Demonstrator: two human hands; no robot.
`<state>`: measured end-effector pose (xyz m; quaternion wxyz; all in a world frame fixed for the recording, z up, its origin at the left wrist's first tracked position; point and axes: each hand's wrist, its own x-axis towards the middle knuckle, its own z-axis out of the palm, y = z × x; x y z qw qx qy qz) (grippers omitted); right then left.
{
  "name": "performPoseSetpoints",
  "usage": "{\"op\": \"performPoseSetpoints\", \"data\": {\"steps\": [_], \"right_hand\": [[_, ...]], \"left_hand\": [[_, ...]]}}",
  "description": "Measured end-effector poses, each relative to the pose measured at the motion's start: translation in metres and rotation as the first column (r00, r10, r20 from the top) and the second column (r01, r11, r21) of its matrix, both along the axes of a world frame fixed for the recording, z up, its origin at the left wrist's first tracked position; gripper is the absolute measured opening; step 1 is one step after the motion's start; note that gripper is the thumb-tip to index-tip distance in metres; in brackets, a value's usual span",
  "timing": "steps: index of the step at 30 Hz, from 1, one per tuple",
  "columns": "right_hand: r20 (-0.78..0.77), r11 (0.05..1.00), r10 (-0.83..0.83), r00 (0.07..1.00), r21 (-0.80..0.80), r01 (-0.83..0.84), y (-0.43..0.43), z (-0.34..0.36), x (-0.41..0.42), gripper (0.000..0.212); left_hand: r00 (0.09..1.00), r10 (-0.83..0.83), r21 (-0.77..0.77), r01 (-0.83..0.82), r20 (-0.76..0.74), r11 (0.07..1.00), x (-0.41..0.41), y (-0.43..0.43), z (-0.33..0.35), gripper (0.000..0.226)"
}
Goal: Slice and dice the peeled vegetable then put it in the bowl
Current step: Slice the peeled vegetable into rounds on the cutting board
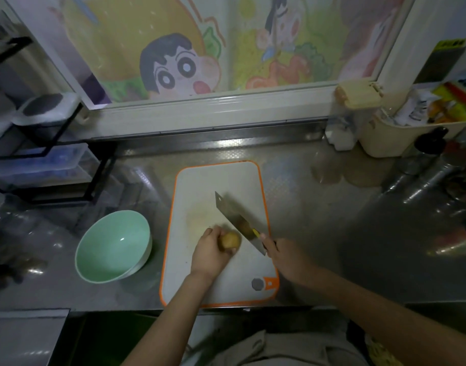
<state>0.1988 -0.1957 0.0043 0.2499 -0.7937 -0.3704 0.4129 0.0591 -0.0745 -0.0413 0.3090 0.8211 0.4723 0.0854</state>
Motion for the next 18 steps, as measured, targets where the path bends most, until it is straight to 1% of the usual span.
{"op": "performPoseSetpoints", "data": {"steps": [4,6,9,12,15,18], "right_hand": [[0.024,0.999,0.036,0.999,-0.016,-0.036,-0.0018,0.0031,-0.0047,0.062],[0.041,0.997,0.068,0.997,-0.036,-0.067,-0.0019,0.0048,-0.0055,0.064],[0.051,0.993,0.102,0.993,-0.069,-0.099,-0.0038,0.0090,-0.0067,0.063],[0.081,0.988,0.123,0.989,-0.108,-0.114,-0.0058,0.0085,-0.0070,0.056],[0.098,0.982,0.132,0.986,-0.152,-0.116,-0.0054,0.0074,-0.0057,0.056],[0.076,0.980,0.120,0.990,-0.167,-0.106,-0.0053,0.0098,-0.0059,0.055]], "left_hand": [[0.999,0.021,0.034,-0.022,0.031,0.999,-0.0023,-0.0057,-0.0005,0.038],[0.999,0.021,0.037,-0.023,0.046,0.999,-0.0022,-0.0069,0.0003,0.038],[0.998,0.028,0.041,-0.030,0.049,0.999,-0.0018,-0.0057,0.0008,0.037],[0.999,0.025,0.044,-0.026,0.029,0.999,-0.0005,-0.0047,0.0032,0.036],[1.000,0.009,0.058,-0.010,0.014,0.998,0.0021,-0.0071,0.0058,0.033],[1.000,0.000,0.080,-0.001,0.003,0.997,0.0039,-0.0108,0.0062,0.030]]}}
